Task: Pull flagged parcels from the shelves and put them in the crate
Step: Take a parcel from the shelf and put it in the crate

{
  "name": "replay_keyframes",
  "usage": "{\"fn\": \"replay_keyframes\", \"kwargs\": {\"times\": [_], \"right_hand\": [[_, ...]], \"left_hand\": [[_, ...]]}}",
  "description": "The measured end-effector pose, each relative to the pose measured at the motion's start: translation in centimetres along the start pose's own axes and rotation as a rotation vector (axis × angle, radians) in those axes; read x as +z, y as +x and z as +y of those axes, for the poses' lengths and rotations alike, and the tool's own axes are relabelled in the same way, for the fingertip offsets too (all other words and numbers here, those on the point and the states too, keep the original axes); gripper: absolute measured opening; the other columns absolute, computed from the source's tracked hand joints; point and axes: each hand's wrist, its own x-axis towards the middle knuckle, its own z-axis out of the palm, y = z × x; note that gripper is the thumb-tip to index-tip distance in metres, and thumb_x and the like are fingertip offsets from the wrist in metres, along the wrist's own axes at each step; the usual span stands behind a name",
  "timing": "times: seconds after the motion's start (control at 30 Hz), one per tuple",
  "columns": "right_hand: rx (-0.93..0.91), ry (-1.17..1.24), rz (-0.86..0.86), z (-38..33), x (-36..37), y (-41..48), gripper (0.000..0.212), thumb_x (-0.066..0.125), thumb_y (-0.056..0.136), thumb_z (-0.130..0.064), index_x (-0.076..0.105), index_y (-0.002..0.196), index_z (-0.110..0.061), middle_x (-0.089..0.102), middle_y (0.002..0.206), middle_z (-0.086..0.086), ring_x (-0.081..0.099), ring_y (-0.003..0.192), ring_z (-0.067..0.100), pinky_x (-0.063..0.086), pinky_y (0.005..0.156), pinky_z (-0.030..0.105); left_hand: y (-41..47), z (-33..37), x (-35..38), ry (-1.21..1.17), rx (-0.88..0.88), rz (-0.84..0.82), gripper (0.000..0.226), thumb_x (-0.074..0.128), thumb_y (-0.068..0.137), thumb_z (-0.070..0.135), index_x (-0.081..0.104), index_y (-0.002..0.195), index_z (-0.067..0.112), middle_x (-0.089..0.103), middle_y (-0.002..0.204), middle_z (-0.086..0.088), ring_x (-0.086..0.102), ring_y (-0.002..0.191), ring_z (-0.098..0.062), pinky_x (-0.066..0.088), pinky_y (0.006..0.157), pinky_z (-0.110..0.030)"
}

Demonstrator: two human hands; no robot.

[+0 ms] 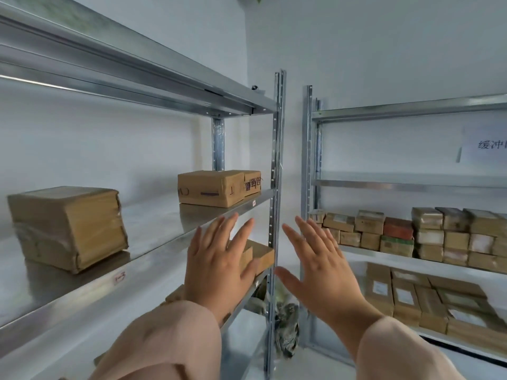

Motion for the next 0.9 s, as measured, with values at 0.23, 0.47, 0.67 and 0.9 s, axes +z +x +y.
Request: {"fn": "replay_keyframes", "kwargs": {"times": [0.23, 0.47, 0.67, 0.9], "right_hand": [[-0.094, 0.099, 0.013, 8.0, 6.2, 9.6, 0.077, 0.024, 0.086, -0.07, 0.012, 0.152, -0.033, 0.006, 0.161, -0.004, -0.002, 0.147, 0.014, 0.005, 0.119, 0.038], [-0.089, 0.232, -0.006, 10.2, 14.3, 18.0, 0.076, 0.016, 0.084, -0.073, -0.005, 0.149, -0.041, -0.001, 0.161, -0.008, -0.01, 0.144, 0.009, 0.002, 0.118, 0.034], [-0.104, 0.354, -0.025, 9.8, 20.0, 24.1, 0.073, 0.017, 0.082, -0.076, -0.013, 0.144, -0.051, -0.002, 0.158, -0.016, -0.007, 0.143, 0.004, -0.005, 0.112, 0.026], [0.002, 0.553, -0.061, 10.6, 22.9, 31.0, 0.078, 0.03, 0.083, -0.072, 0.012, 0.15, -0.038, 0.016, 0.159, -0.007, 0.015, 0.146, 0.016, 0.017, 0.115, 0.036]], "left_hand": [[7.5, 0.3, 7.6, 0.044, -0.14, 0.006, 0.065, 0.06, 0.084, 0.049, 0.042, 0.143, 0.03, 0.044, 0.147, 0.0, 0.04, 0.136, -0.026, 0.033, 0.112, -0.053], [12.6, -3.6, 13.4, 0.101, -0.227, -0.001, 0.064, 0.054, 0.086, 0.056, 0.037, 0.144, 0.034, 0.038, 0.152, 0.002, 0.034, 0.14, -0.024, 0.032, 0.112, -0.049], [17.4, -8.3, 16.9, 0.006, -0.366, -0.023, 0.066, 0.047, 0.088, 0.06, 0.02, 0.146, 0.046, 0.017, 0.158, 0.01, 0.014, 0.145, -0.019, 0.026, 0.114, -0.043], [22.2, -10.8, 20.2, -0.098, -0.501, -0.012, 0.064, 0.052, 0.087, 0.057, 0.024, 0.144, 0.048, 0.02, 0.157, 0.01, 0.017, 0.143, -0.018, 0.028, 0.113, -0.043]]}}
